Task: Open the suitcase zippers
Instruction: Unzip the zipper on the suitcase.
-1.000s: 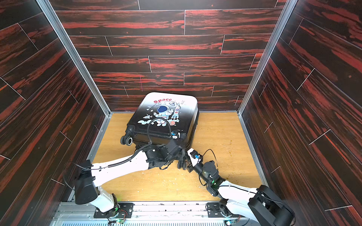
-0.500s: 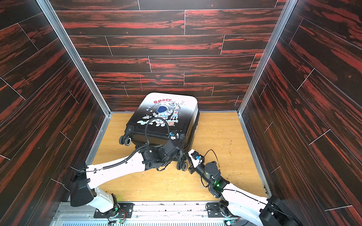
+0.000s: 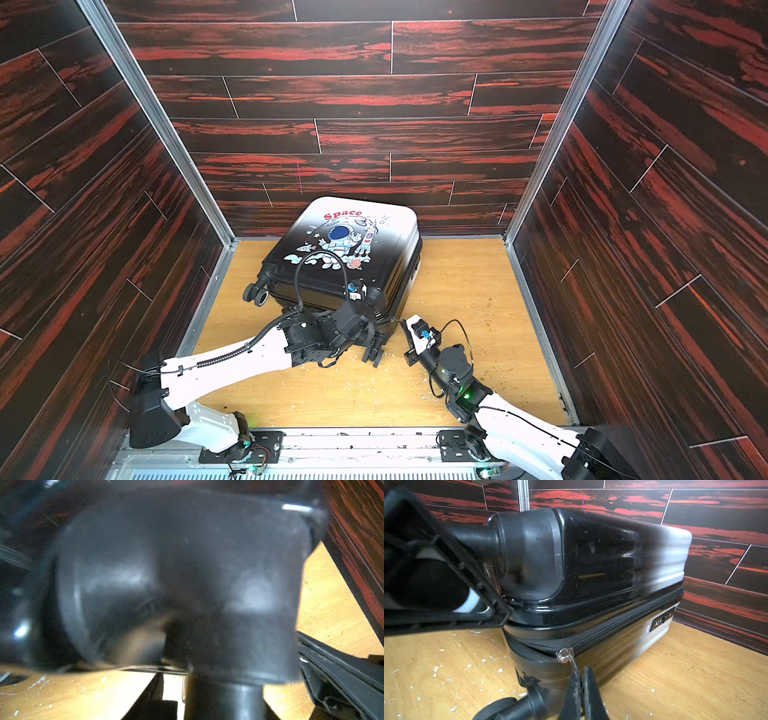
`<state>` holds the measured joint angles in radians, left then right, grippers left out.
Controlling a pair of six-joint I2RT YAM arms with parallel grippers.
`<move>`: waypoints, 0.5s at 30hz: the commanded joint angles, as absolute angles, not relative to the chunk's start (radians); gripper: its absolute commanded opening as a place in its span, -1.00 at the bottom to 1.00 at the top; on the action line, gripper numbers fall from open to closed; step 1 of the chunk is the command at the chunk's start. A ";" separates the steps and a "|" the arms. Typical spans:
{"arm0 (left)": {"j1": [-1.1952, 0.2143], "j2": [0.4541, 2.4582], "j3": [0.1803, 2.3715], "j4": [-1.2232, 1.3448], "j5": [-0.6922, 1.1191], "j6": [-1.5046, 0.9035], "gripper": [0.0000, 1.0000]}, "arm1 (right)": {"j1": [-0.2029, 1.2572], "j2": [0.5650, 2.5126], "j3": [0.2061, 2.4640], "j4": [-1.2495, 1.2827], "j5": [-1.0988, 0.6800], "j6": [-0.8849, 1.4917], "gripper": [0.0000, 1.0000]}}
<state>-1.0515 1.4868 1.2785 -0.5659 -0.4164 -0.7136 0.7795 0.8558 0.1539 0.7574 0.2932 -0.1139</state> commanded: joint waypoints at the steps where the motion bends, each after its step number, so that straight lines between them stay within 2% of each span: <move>1: -0.968 1.374 1.253 -0.714 -0.549 -0.747 -1.00 | 0.729 0.882 0.177 0.924 0.578 -0.164 -1.00; 10: -1.013 1.244 1.156 -0.757 -0.340 -0.646 -1.00 | 0.608 1.218 0.330 1.155 0.516 -0.148 -1.00; 15: -1.043 1.145 1.104 -0.821 -0.292 -0.587 -1.00 | 0.430 1.334 0.424 1.170 0.443 -0.043 -1.00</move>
